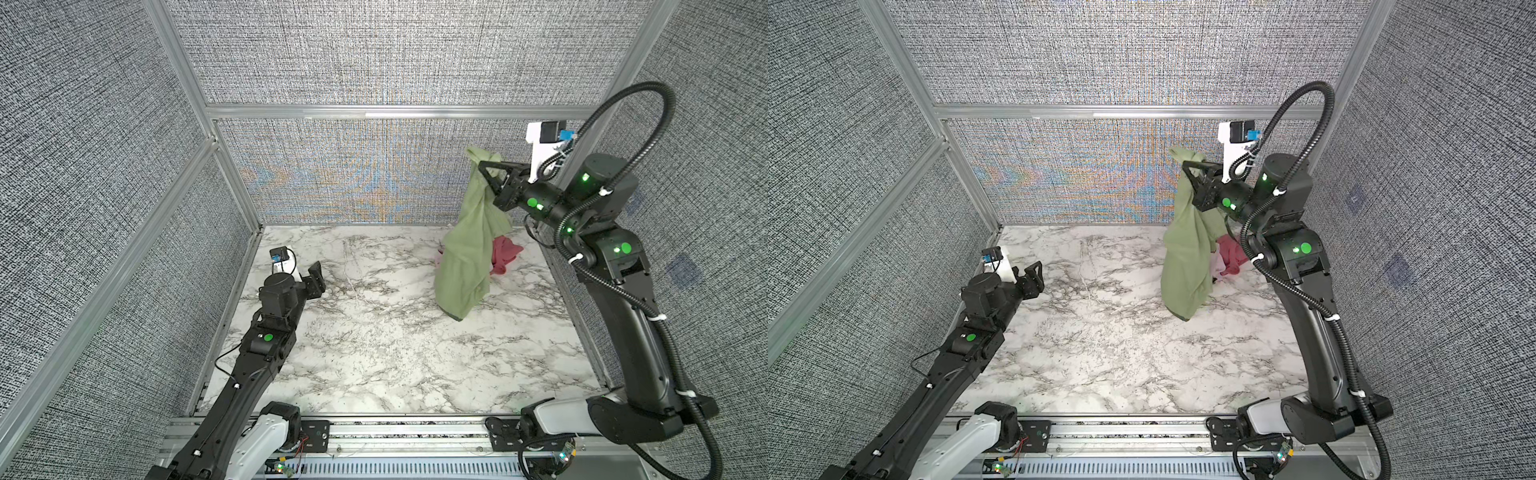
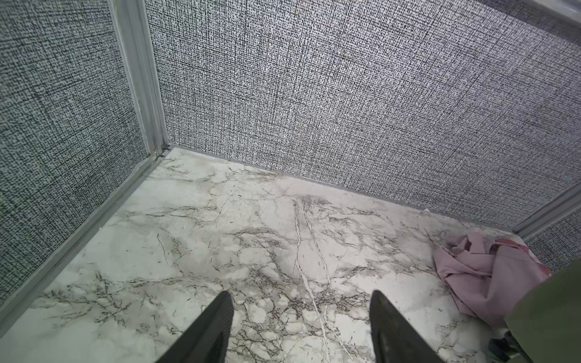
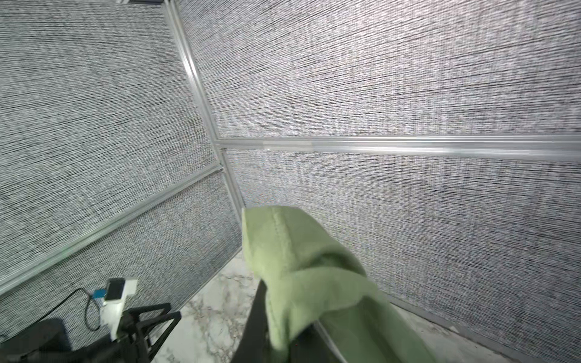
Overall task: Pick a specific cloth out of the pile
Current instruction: 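Carry the green shirt toward the left gripper and lower it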
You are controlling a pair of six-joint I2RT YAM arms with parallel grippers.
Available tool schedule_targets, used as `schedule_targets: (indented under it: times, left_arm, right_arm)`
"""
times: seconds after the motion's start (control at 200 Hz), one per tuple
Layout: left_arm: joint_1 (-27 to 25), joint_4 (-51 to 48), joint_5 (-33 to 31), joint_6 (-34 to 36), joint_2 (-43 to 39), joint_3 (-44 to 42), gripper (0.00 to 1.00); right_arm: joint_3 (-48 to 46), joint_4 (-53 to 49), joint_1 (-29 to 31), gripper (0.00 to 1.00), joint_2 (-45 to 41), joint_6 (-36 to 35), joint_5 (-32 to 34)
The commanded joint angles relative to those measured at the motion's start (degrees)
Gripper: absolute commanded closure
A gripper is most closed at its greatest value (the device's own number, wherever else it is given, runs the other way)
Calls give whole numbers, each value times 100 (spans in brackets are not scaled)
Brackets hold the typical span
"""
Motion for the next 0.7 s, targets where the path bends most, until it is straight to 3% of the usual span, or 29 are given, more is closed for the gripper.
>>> schedule_targets:
  times: [0.0,0.31,0.696]
  left_arm:
    - [5,-607,-264,-52,-88,280,30]
    - [13,-1742,-1006,163,-547,834,29]
    - [13,-2404,-1055,115,-1198,1069,29]
  right_arm:
    - [253,49,263,100,155,44,-424]
    - [1015,-218,1125,100,934,-125,-449]
    - [1939,-388,1940,100,2239,-205,-441]
